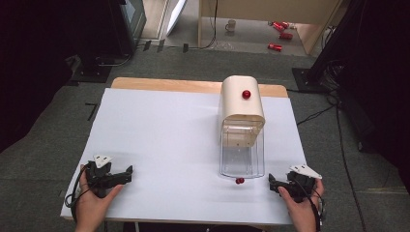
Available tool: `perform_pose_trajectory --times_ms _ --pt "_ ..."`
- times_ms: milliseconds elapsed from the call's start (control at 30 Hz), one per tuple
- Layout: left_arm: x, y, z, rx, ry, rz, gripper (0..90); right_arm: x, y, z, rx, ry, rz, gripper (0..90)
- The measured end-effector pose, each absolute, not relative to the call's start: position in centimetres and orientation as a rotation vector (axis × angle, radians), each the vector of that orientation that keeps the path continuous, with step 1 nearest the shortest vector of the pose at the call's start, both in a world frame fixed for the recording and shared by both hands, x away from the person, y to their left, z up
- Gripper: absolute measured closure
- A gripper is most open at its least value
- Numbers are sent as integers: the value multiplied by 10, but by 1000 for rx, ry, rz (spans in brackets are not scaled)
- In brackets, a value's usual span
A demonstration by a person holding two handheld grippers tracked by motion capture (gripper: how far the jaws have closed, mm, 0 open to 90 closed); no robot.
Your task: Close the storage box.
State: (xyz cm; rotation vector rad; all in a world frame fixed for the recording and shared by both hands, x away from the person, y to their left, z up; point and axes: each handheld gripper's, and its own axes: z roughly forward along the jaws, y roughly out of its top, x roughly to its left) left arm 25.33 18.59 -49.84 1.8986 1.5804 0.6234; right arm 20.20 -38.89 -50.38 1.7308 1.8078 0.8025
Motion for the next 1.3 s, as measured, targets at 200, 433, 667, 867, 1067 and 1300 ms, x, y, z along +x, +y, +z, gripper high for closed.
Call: perform_pose_trajectory --times_ms 200,433,667,867,1067,1300 --pt "253 186 -498 1898 1580 623 0 197 -386 -499 1745 1794 838 0" --pt "253 186 -498 1899 1579 623 0 187 -376 -487 1718 1790 857 0" --pt "253 186 -498 1898 1579 623 0 176 -362 -476 1687 1816 883 0" --pt "253 186 -498 1897 1579 622 0 169 -351 -467 1666 1822 914 0" --pt "253 186 -498 1898 1579 622 0 162 -339 -458 1622 1836 951 0" --pt "253 186 -498 1899 1579 623 0 159 -329 -455 1608 1861 989 0"
